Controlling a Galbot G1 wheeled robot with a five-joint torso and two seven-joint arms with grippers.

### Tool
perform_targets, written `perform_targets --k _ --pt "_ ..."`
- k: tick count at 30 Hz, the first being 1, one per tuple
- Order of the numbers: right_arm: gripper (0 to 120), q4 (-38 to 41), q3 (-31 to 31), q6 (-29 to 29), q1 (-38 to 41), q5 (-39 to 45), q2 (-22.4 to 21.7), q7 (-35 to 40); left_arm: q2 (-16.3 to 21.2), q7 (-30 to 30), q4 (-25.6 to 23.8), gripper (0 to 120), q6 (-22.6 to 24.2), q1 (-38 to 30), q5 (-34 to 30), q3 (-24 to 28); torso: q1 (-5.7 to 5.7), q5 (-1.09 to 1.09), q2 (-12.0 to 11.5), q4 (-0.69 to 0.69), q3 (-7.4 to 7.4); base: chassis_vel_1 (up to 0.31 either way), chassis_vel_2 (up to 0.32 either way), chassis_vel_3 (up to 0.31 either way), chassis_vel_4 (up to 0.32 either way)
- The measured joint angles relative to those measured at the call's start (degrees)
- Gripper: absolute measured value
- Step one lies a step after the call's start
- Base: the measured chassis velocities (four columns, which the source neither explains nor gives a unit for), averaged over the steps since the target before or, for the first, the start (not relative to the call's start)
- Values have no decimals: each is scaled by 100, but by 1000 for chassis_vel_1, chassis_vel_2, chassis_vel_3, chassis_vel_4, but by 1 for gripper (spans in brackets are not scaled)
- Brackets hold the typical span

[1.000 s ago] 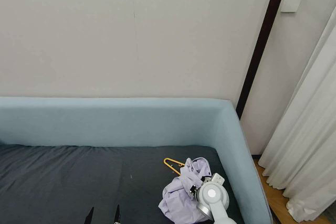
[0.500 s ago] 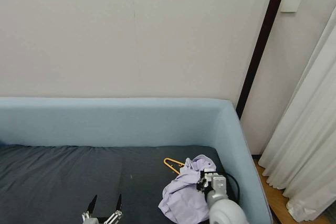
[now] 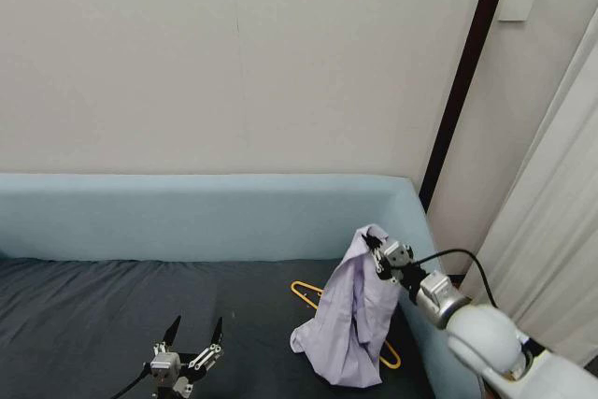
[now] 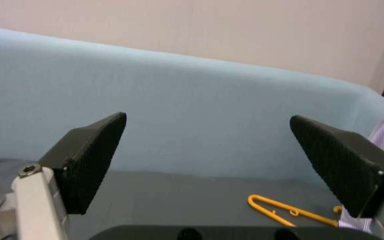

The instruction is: Pick up the clothes from the sofa and hang them on the clothes hanger.

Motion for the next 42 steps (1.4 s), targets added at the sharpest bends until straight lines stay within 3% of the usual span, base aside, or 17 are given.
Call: perform_targets --k 5,7,8,14,22,26,28,31,37,39,42 --pt "0 -266 -1177 430 1820 889 -73 -290 -111 -54 -30 97 44 -74 -38 -42 0 -2 0 -2 0 0 0 0 0" --pt "0 -477 -1899 534 2897 1241 94 -354 -186 -101 -83 97 100 -107 -91 -86 1 -1 0 -1 0 0 0 0 0" --pt "0 -477 -1899 534 2897 1241 94 -354 -186 -101 -83 97 100 -107 -91 -86 1 -1 0 -1 0 0 0 0 0" --pt "0 -1326 -3060 1284 4665 927 786 -1207 -161 -184 -354 97 208 -65 -264 -286 0 -2 0 -1 0 0 0 0 0" --pt "0 -1725 -3369 2128 5191 350 1054 -2235 186 -228 -521 97 388 -221 -649 -539 0 -4 0 0 -1 0 0 0 0" --pt "0 -1781 -3283 2549 5052 -78 793 -2597 868 -89 -479 97 515 -763 -1148 -625 0 0 0 -5 0 0 0 0 0" --pt "0 -1788 -3247 2602 5003 -132 755 -2620 985 -36 -444 97 537 -874 -1244 -619 0 0 0 -5 0 0 0 0 0" --pt "0 -1844 -2896 2877 4623 -434 548 -2752 1753 410 -38 97 654 -1612 -1999 -397 1 -1 0 -4 0 0 0 0 0" --pt "0 -1942 -2695 2970 4464 -490 683 -2745 2407 1200 424 98 657 -2070 -2699 -203 0 -1 0 -7 -1 0 0 0 0" --pt "0 -2072 -2694 3032 4496 -498 888 -2754 2598 1552 572 99 573 -2128 -2729 -183 0 -3 0 4 0 0 0 0 0" --pt "0 -2147 -2695 3083 4522 -500 1052 -2763 2765 1959 744 100 480 -2286 -2699 -62 0 -3 0 8 -1 0 0 0 0"
